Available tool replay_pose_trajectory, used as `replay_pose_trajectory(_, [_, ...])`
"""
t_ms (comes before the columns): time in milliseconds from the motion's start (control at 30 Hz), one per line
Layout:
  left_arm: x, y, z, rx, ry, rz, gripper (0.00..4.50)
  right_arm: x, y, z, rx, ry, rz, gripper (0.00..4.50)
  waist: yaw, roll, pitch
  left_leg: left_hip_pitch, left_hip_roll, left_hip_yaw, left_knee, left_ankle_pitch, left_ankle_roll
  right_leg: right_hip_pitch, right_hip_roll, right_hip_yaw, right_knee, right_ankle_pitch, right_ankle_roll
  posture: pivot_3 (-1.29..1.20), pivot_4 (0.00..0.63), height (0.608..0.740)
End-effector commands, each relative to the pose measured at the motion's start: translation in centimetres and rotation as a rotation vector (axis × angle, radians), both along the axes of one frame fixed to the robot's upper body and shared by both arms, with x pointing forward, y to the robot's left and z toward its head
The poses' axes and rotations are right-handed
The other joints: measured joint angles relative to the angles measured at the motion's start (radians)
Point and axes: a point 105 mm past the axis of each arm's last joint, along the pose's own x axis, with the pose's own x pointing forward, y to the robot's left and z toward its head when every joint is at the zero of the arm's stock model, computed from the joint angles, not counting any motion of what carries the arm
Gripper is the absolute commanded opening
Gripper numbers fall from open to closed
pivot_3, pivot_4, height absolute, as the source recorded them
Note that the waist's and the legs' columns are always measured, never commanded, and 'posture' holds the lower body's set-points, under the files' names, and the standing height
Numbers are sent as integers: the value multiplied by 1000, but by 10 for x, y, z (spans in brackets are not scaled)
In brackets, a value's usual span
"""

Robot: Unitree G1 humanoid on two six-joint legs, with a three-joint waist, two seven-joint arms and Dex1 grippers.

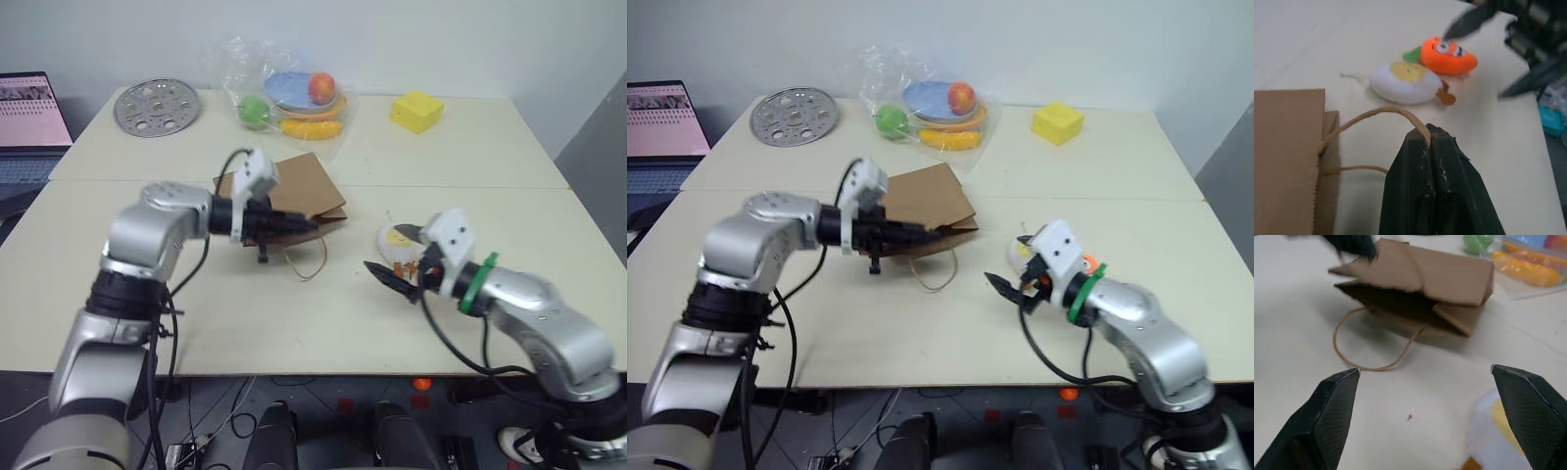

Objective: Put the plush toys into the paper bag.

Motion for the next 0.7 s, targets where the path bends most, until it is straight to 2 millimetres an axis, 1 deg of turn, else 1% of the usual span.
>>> replay_pose_trajectory(33, [2, 0, 17, -31, -48, -16, 0, 22, 21, 9, 56, -70, -62, 4141, -6, 0, 0, 0, 0, 0, 0, 0, 0, 0, 0, 0, 0, 0, 0, 0, 150, 740])
replay_pose_trajectory(67, [3, 0, 16, -15, -64, -13, 0, 25, 31, 10, 75, -71, -47, 3957, -8, 0, 0, 0, 0, 0, 0, 0, 0, 0, 0, 0, 1, 0, -1, 0, 150, 740])
replay_pose_trajectory(100, [2, -1, 13, -10, -58, -28, 0, 30, 42, 10, 80, -82, -33, 3516, -8, 0, 0, 0, 0, 0, 0, 0, 0, 0, 0, 0, 1, 1, -2, 0, 150, 740])
replay_pose_trajectory(133, [1, -1, 11, 0, -60, -34, 0, 36, 51, 12, 84, -94, -32, 3254, -9, 0, 0, 0, 0, -1, 0, 0, 0, 0, 0, -1, 1, 1, -2, 0, 150, 740])
replay_pose_trajectory(167, [1, -1, 10, 6, -61, -38, 0, 40, 57, 12, 86, -104, -33, 2883, -9, 0, 0, 0, 0, -1, 0, 0, 0, 0, 0, -1, 1, 2, -2, 0, 150, 740])
replay_pose_trajectory(267, [-1, -1, 17, -16, -66, -40, 0, 55, 79, 15, 115, -108, -25, 1875, -9, 0, 0, 0, 0, -1, -1, 0, 0, -1, 0, -1, 2, 2, -3, 0, 150, 740])
replay_pose_trajectory(367, [-4, -1, 20, -24, -67, -44, 0, 67, 95, 16, 141, -107, -26, 737, -9, 0, 0, 0, 0, -2, -1, 0, 0, -1, 0, -2, 2, 3, -3, 0, 150, 740])
replay_pose_trajectory(433, [-7, -1, 24, -38, -63, -50, 0, 74, 106, 14, 154, -89, -30, 79, -10, 0, 0, 0, 0, -3, -2, 0, 0, -1, 0, -3, 2, 3, -3, 0, 150, 740])
replay_pose_trajectory(500, [-9, 0, 31, -65, -59, -47, 0, 80, 115, 7, 161, -63, -37, 35, -11, 0, 0, 0, 0, -3, -2, 0, 0, -1, 0, -3, 2, 3, -3, 0, 150, 740])
replay_pose_trajectory(567, [-11, 1, 38, -83, -58, -40, 0, 84, 120, -5, 156, -29, -54, 35, -11, 1, 0, 0, 0, -3, -2, 0, 0, -1, 0, -3, 3, 3, -3, 0, 150, 740])
replay_pose_trajectory(700, [-17, 6, 51, -107, -61, -44, 0, 95, 121, -25, 112, 14, -135, 35, -8, 1, 0, 0, 0, -4, -3, 0, 0, -1, 0, -4, 3, 3, -3, 0, 150, 740])
